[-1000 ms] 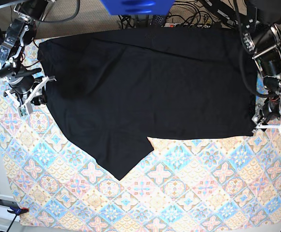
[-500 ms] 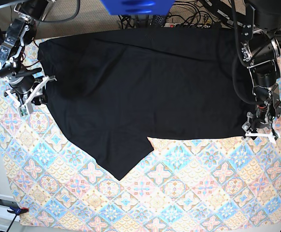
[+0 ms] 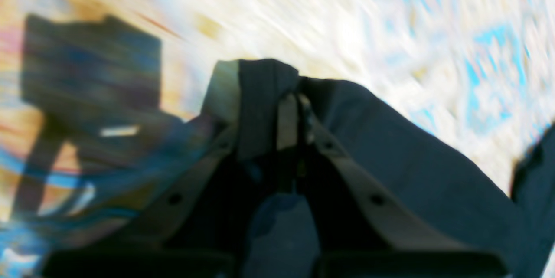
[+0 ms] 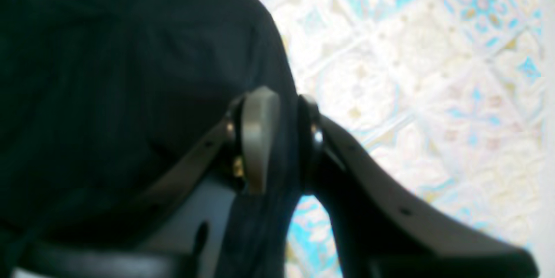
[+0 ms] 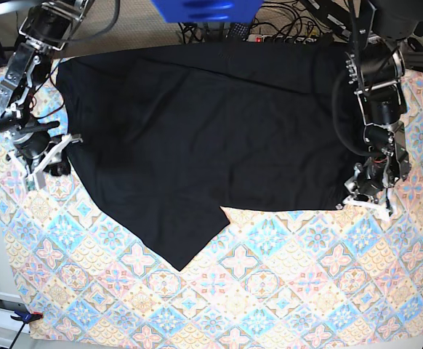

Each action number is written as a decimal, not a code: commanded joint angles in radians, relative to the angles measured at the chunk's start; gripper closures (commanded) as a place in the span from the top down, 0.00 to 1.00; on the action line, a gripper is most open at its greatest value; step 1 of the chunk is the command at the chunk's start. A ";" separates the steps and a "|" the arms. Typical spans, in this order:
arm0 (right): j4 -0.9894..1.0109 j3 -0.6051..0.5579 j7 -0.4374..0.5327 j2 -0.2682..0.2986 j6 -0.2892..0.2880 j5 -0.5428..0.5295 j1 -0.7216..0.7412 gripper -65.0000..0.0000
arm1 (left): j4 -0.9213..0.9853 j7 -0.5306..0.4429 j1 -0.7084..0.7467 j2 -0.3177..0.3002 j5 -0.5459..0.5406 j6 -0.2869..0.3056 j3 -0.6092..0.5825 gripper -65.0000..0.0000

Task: Fold the T-shirt properly
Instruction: 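Reach both grippers down to the shirt's side edges and grasp, then lift the grasped side edges and fold them toward the collar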

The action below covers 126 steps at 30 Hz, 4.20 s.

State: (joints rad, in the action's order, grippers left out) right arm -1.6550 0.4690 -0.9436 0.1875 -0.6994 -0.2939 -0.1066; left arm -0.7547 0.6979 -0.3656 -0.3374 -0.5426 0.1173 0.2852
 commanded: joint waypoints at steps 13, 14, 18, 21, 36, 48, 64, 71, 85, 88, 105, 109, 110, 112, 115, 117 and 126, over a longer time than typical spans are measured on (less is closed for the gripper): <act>0.358 -0.324 0.082 0.068 0.001 0.259 0.325 0.19 | -0.185 0.047 0.000 -0.027 -0.004 0.006 -0.001 0.00; 0.404 -0.349 0.107 0.079 0.001 0.281 0.344 0.19 | -0.202 0.065 0.000 -0.027 -0.004 0.006 0.001 0.00; 0.559 -0.419 0.193 0.096 0.001 0.325 0.404 0.24 | -0.279 0.088 0.035 -0.027 -0.007 0.006 0.004 0.00; 0.660 -0.419 0.251 0.100 0.001 0.336 0.442 0.36 | -0.354 0.090 0.076 -0.027 -0.004 0.006 0.003 0.00; 0.936 -0.425 0.424 0.131 0.001 0.335 0.543 0.43 | -0.380 0.088 0.144 -0.027 -0.014 0.006 0.004 0.00; 1.048 -0.419 0.533 0.152 0.001 0.335 0.608 0.43 | -0.380 0.090 0.149 -0.027 -0.014 0.006 0.004 0.00; 1.188 -0.428 0.610 0.159 0.001 0.336 0.635 0.35 | -0.381 0.085 0.170 -0.027 -0.014 0.008 0.004 0.00; 1.182 -0.422 0.610 0.159 0.001 0.336 0.635 0.00 | -0.381 0.085 0.170 -0.027 -0.014 0.008 0.004 0.00; 0.841 -0.401 0.493 0.178 0.001 0.328 0.468 0.00 | -0.466 0.081 0.224 -0.058 -0.014 0.008 0.003 0.00; 0.708 -0.333 0.444 0.180 0.001 0.328 0.397 0.00 | -0.530 0.081 0.262 -0.061 -0.014 0.008 0.003 0.00; 0.175 -0.112 0.225 0.178 0.001 0.327 0.060 0.00 | -0.788 0.081 0.512 -0.085 -0.015 0.008 0.006 0.00; 0.091 -0.097 0.226 0.178 0.001 0.327 -0.032 0.00 | -0.810 0.081 0.543 -0.085 -0.015 0.008 0.006 0.00; 0.089 -0.098 0.228 0.178 0.001 0.327 -0.038 0.00 | -0.810 0.081 0.543 -0.084 -0.015 0.008 0.006 0.00; 0.094 -0.100 0.228 0.178 0.001 0.327 -0.032 0.01 | -0.810 0.081 0.541 -0.081 -0.015 0.008 0.004 0.00; 0.134 -0.148 0.228 0.175 0.001 0.328 0.041 0.10 | -0.808 0.081 0.535 -0.079 -0.015 0.008 0.001 0.00; 0.204 -0.200 0.228 0.175 0.001 0.332 0.110 0.20 | -0.808 0.081 0.534 -0.067 -0.015 0.008 0.001 0.00; 0.569 -0.344 0.328 0.175 0.001 0.333 0.348 0.35 | -0.808 0.081 0.535 -0.061 -0.015 0.008 0.001 0.00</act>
State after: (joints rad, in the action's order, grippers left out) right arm -1.0641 0.1230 -0.6338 0.3496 -0.7021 0.0509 0.2150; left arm -1.5455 0.7963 0.1787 -0.3828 -0.5522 0.1272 0.2790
